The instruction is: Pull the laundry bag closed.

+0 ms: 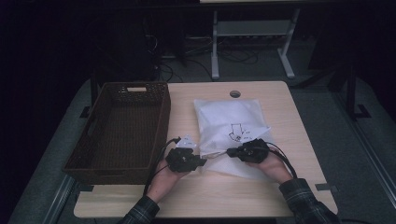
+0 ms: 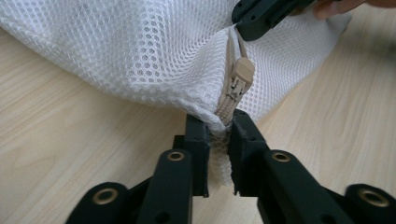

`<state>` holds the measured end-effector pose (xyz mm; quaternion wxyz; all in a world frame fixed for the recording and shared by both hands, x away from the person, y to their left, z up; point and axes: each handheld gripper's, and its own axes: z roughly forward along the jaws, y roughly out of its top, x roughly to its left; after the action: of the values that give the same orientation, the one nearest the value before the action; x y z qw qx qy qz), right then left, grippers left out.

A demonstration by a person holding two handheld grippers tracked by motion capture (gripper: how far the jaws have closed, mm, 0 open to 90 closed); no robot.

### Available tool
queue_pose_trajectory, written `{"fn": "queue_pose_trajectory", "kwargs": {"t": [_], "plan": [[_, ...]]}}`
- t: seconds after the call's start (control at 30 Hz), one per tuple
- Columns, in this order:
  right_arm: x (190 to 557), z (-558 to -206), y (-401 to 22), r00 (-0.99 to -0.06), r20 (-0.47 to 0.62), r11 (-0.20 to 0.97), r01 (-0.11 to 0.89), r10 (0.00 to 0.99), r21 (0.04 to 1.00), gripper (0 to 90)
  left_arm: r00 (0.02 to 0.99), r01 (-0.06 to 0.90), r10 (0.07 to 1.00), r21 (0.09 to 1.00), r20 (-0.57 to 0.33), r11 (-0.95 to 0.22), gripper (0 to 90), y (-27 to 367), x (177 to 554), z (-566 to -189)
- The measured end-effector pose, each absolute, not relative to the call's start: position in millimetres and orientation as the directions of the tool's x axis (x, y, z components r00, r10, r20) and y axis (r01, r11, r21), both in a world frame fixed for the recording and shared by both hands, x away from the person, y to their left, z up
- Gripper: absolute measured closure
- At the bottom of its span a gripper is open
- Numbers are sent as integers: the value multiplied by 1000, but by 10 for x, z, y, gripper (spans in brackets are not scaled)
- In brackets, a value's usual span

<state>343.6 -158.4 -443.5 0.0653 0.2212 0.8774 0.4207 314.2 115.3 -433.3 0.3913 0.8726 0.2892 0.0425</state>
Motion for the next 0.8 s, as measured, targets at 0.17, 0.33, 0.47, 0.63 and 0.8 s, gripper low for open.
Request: {"fn": "queue_pose_trajectory", "kwargs": {"t": [0.17, 0.33, 0.47, 0.63, 0.8], "plan": [[3411, -4415, -1599, -888, 91, 538, 351, 450, 767, 742, 831, 454, 547, 695, -104, -558, 826, 1153, 3119, -4339], [3288, -4261, -1618, -896, 142, 498, 359, 421, 789, 698, 832, 446, 548, 697, -90, -562, 827, 1159, 3094, -4351], [3223, -4232, -1488, -907, 203, 487, 375, 369, 789, 706, 833, 435, 548, 702, -77, -563, 827, 1157, 3072, -4354], [3226, -4275, -1265, -914, 231, 509, 381, 334, 772, 707, 835, 424, 546, 707, -65, -565, 827, 1157, 3044, -4354], [3279, -4353, -1178, -906, 248, 519, 403, 343, 754, 706, 841, 410, 539, 710, -50, -573, 828, 1155, 3031, -4356]]}}
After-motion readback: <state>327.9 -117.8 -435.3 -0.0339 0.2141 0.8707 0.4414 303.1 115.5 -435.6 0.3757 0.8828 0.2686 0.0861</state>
